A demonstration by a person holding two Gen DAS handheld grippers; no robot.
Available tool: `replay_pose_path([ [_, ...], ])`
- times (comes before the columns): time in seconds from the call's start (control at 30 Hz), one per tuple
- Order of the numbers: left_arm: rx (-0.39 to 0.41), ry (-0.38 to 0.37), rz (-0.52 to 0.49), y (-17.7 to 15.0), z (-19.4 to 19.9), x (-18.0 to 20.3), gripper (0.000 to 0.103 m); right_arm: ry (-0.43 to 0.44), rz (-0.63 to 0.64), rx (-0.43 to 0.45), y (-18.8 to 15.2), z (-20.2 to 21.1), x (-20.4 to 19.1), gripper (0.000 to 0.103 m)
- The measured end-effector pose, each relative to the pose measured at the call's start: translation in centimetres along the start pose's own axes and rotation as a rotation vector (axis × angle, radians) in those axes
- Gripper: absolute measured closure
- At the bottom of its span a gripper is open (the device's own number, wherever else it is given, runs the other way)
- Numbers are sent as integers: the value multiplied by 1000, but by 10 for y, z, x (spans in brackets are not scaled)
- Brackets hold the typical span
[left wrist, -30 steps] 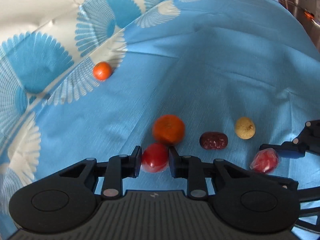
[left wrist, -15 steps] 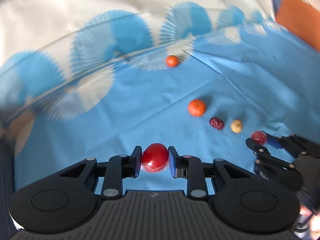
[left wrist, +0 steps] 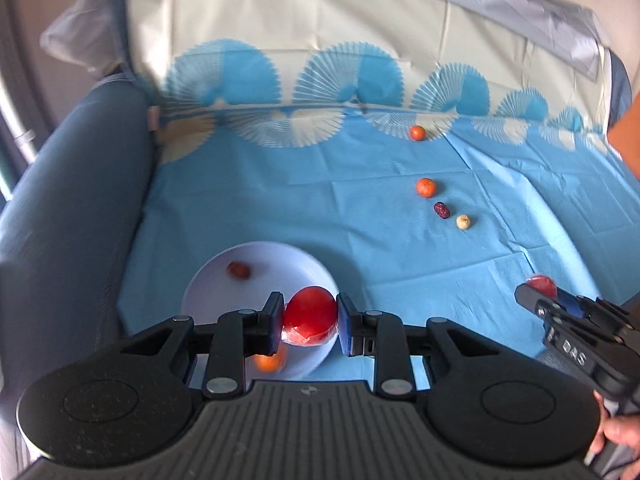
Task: Organize fruits
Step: 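Carry both red fruits over the blue plate and open both grippers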
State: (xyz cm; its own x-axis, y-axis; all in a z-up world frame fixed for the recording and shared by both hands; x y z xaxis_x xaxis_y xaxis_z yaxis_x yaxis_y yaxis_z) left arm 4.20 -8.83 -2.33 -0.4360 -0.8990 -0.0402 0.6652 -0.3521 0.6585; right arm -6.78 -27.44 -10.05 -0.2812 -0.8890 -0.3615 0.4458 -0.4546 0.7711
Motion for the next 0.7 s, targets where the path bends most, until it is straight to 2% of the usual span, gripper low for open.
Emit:
replay_pose_path([
  [0.17, 54, 15, 65, -35, 56, -23, 72, 121, 82, 10, -11, 59, -50, 72],
  [0.33, 95, 28, 115, -61, 91, -44, 72, 201, 156, 1, -27, 100, -91, 72],
  [0.53, 138, 52, 153, -83, 116, -61, 72, 249, 293, 29, -38, 129, -127, 72],
  [0.7, 157, 48, 168, -87, 124, -66, 72, 248, 325, 35, -37, 134, -137, 72],
])
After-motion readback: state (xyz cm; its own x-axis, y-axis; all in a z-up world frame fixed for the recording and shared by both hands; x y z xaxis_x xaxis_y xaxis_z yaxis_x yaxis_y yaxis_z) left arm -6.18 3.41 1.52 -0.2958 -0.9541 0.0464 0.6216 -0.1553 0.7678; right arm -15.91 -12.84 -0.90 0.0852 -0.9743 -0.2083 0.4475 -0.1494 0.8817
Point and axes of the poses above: each gripper's, at about its wrist camera, not at the fingertips, and z roughly against the way its jaws point, x to its right, y to its top, the point moved 5 cm from there along -z, roughly the way its jaws point, and after that the axes turned 1 degree about y, right-handed, at the moved point
